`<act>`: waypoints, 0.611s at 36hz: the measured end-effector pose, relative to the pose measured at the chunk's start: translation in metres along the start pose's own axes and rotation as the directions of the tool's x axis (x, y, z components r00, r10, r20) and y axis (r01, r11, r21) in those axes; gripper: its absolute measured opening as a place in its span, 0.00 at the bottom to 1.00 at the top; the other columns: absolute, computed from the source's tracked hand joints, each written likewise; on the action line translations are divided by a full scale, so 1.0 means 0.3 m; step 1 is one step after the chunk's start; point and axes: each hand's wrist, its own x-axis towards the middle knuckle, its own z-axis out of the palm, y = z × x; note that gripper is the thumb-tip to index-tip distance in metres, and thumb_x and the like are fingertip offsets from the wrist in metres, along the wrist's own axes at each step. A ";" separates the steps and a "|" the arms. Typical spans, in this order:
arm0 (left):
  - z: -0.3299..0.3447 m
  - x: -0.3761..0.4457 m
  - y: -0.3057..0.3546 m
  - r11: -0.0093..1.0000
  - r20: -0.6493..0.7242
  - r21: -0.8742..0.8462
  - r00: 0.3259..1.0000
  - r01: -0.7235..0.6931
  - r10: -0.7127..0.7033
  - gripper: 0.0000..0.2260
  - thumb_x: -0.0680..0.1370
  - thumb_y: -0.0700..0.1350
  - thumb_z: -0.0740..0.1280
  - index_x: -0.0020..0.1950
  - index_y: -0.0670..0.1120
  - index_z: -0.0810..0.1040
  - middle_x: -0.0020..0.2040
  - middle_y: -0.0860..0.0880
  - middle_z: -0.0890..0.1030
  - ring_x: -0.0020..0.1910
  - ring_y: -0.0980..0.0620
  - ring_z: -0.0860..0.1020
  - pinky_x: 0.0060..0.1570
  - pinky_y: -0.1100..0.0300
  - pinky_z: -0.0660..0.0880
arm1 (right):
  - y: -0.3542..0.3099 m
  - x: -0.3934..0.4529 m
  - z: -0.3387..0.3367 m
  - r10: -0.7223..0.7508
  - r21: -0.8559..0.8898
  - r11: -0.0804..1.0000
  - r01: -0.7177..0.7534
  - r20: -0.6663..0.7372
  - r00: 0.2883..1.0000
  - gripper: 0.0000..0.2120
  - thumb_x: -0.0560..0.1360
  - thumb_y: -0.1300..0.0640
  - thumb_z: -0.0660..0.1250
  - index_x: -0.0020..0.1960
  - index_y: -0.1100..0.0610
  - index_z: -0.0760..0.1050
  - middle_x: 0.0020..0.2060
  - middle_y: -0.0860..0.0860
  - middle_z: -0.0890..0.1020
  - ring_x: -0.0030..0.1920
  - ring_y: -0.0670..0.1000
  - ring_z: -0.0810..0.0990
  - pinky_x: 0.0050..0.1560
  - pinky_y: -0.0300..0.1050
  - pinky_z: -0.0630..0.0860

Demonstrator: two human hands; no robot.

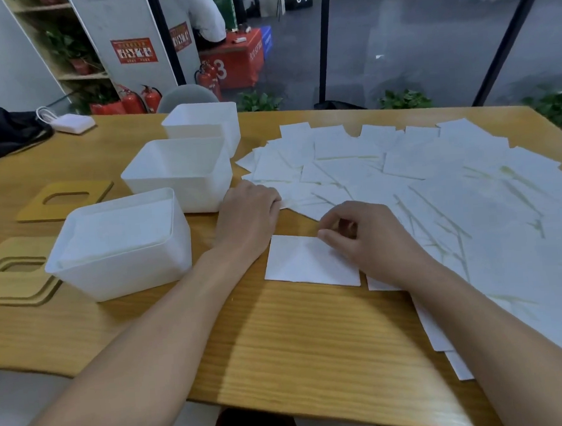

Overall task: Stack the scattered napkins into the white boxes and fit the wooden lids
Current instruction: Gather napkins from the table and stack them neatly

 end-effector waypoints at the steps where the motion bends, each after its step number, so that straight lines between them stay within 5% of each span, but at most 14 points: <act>1: 0.001 0.001 0.001 1.000 -0.001 -0.017 1.000 0.001 -0.001 0.11 0.86 0.45 0.65 0.48 0.49 0.85 0.43 0.52 0.84 0.49 0.49 0.75 0.51 0.47 0.75 | 0.001 0.001 -0.004 0.016 0.035 0.999 -0.016 -0.011 1.000 0.01 0.80 0.50 0.75 0.51 0.45 0.85 0.40 0.37 0.83 0.41 0.42 0.80 0.42 0.33 0.75; 7: -0.039 -0.034 0.075 0.946 -0.052 -0.315 0.997 -0.075 0.061 0.04 0.83 0.45 0.71 0.50 0.51 0.85 0.47 0.59 0.83 0.53 0.54 0.76 0.53 0.54 0.75 | -0.004 0.014 0.007 0.046 0.214 0.976 -0.036 -0.042 0.998 0.21 0.83 0.44 0.70 0.75 0.41 0.73 0.58 0.38 0.85 0.51 0.43 0.86 0.54 0.42 0.81; 10: -0.050 -0.071 0.118 0.863 0.008 -0.496 0.993 -0.102 0.122 0.04 0.81 0.45 0.74 0.49 0.54 0.86 0.45 0.61 0.84 0.50 0.54 0.79 0.48 0.58 0.74 | -0.019 0.016 0.004 0.054 0.333 0.941 -0.059 0.022 0.998 0.23 0.85 0.41 0.65 0.79 0.37 0.67 0.61 0.40 0.86 0.57 0.44 0.86 0.63 0.50 0.79; 12: -0.047 -0.081 0.126 0.807 0.068 -0.588 0.991 -0.052 0.113 0.05 0.81 0.45 0.75 0.50 0.56 0.88 0.45 0.61 0.84 0.47 0.54 0.80 0.45 0.61 0.72 | -0.026 0.018 0.001 0.050 0.322 0.945 -0.059 0.037 0.998 0.20 0.86 0.41 0.63 0.77 0.41 0.73 0.57 0.39 0.87 0.55 0.40 0.86 0.61 0.46 0.78; 16: -0.053 -0.075 0.109 0.730 0.139 -0.682 0.987 0.040 0.075 0.05 0.83 0.49 0.74 0.54 0.57 0.89 0.49 0.59 0.87 0.37 0.49 0.80 0.40 0.54 0.77 | -0.026 0.013 0.009 0.050 0.237 0.970 -0.044 -0.016 0.999 0.11 0.85 0.44 0.69 0.62 0.46 0.85 0.39 0.33 0.83 0.39 0.39 0.82 0.40 0.31 0.72; 19: -0.073 -0.069 0.099 0.704 0.069 -0.710 0.997 0.030 0.027 0.04 0.84 0.45 0.74 0.54 0.53 0.89 0.51 0.58 0.88 0.48 0.47 0.84 0.47 0.46 0.79 | -0.016 0.013 0.010 0.077 0.223 0.974 -0.049 -0.121 0.990 0.07 0.82 0.46 0.72 0.58 0.44 0.86 0.40 0.38 0.86 0.42 0.45 0.85 0.43 0.36 0.76; 22: -0.086 -0.059 0.081 0.714 0.013 -0.697 0.998 0.056 -0.066 0.11 0.83 0.45 0.75 0.64 0.54 0.85 0.60 0.59 0.84 0.62 0.51 0.81 0.55 0.49 0.78 | -0.026 0.009 -0.007 0.027 0.224 0.974 0.018 -0.195 0.980 0.03 0.80 0.52 0.75 0.52 0.44 0.85 0.44 0.41 0.86 0.40 0.46 0.81 0.42 0.38 0.75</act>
